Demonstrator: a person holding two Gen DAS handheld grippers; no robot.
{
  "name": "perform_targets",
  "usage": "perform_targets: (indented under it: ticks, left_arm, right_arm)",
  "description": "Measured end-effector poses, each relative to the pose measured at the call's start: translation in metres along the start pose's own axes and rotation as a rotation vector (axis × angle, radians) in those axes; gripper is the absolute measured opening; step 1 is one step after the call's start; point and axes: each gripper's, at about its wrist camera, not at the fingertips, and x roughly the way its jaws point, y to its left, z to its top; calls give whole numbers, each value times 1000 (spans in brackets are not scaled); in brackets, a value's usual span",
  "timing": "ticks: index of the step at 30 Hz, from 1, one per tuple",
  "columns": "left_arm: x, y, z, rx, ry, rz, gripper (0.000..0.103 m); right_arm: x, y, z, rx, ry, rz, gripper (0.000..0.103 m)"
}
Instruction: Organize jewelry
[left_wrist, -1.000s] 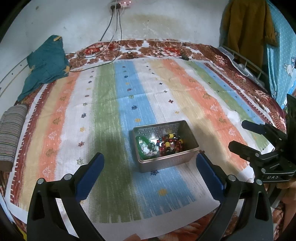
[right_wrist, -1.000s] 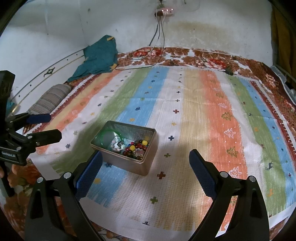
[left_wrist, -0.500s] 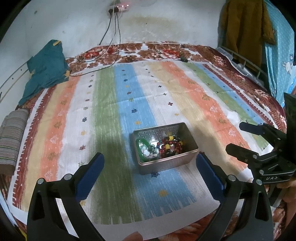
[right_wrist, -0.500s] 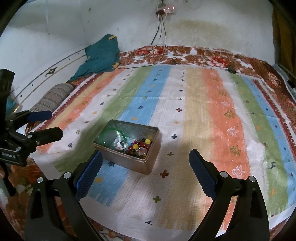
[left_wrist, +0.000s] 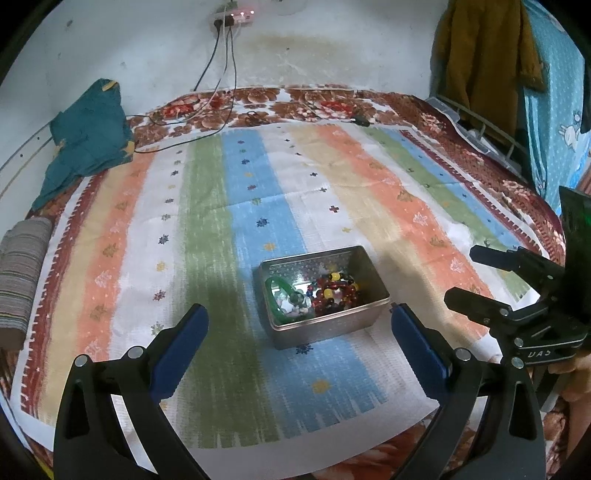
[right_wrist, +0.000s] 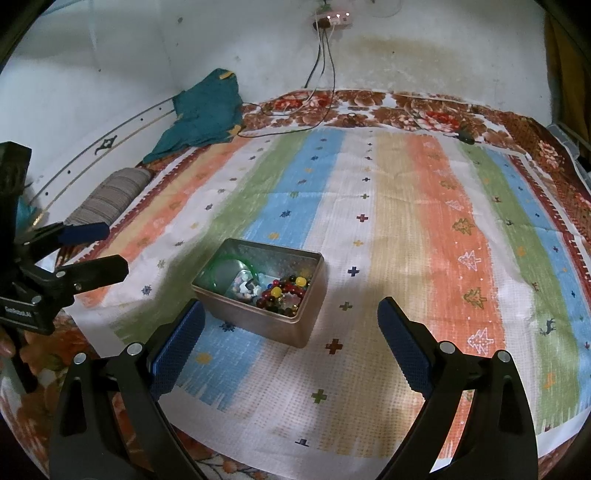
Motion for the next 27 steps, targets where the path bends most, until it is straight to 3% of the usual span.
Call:
perform_targets:
  ticks: [27]
  left_arm:
    - [-5,-6,-1,-2,-13,10,97]
  right_arm:
    - [1,-1,-1,10,3,12,95]
